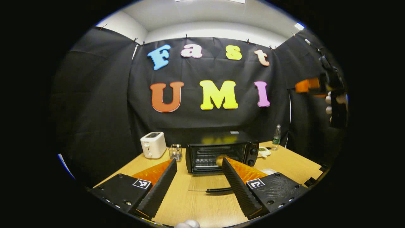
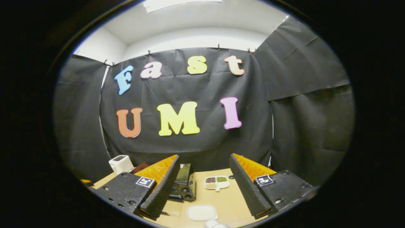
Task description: Open the electric oven with the left hand, put the food in, and close the electric oven.
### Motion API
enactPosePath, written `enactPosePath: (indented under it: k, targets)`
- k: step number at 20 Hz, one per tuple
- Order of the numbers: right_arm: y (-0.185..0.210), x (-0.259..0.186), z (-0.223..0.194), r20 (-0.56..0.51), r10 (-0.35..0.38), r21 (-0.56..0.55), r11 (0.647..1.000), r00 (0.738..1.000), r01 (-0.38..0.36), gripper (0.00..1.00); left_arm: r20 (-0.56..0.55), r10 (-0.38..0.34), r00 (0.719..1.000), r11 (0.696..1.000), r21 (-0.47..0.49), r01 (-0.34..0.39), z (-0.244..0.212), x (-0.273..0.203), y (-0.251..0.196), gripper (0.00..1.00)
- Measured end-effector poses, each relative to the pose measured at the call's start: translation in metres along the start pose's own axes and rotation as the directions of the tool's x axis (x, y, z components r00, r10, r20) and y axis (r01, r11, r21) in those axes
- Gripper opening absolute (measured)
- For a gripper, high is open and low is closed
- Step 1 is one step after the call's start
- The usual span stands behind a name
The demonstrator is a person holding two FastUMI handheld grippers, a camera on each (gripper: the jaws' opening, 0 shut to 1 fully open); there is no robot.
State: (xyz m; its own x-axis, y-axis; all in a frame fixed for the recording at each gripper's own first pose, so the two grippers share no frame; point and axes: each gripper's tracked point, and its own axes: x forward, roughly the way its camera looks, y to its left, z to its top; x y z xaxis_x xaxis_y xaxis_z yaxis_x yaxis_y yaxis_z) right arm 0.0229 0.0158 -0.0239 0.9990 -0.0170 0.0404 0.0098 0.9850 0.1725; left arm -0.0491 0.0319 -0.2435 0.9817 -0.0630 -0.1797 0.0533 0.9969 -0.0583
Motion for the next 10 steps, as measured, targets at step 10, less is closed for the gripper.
enactPosePath:
  k: [10]
  targets:
    - [-0.049,-0.015,0.04,0.02,-0.033,0.072,0.997,0.999,0.031,0.96,-0.325,-0.078,0.942,0.997,-0.016,0.077,-0.164,0.067,-0.08,0.94]
